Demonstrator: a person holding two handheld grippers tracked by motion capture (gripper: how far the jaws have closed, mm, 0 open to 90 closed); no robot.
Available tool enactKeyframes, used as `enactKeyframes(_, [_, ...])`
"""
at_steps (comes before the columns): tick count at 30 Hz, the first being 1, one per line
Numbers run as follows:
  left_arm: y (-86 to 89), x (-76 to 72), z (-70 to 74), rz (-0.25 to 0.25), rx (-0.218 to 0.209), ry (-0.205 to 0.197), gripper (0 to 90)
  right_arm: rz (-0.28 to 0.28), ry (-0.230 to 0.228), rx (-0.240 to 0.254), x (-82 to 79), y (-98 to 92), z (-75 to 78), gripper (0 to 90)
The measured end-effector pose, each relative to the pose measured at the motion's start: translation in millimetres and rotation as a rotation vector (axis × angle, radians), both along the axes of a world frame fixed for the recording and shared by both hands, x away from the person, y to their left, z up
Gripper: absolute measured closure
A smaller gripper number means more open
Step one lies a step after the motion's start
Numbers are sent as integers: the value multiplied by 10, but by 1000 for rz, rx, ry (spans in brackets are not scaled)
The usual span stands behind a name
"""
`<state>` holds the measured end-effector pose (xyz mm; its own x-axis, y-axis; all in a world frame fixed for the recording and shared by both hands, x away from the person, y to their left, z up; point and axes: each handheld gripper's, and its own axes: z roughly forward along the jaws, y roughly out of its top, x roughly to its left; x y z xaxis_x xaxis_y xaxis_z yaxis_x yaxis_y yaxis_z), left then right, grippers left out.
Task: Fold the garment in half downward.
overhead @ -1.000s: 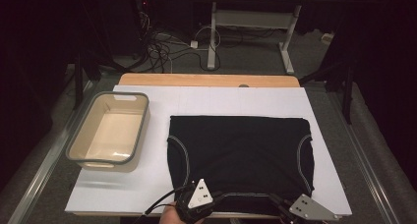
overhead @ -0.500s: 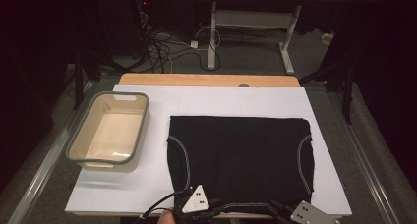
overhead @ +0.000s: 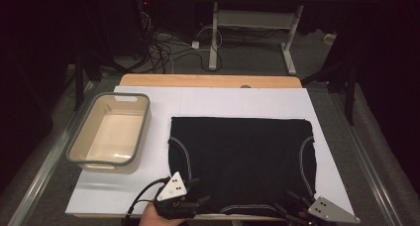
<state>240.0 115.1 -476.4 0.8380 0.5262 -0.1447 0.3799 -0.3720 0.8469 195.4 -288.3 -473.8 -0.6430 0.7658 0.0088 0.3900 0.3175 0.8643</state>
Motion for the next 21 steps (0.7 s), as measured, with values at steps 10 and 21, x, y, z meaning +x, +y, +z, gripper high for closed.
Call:
enactKeyframes(10, [333, 175, -32, 86, -20, 5, 238, -62, -15, 40, 80, -222, -17, 279])
enactKeyframes(21, [600, 264, -69, 191, -32, 2, 115, -130, -34, 56, 167, -418, -22, 126])
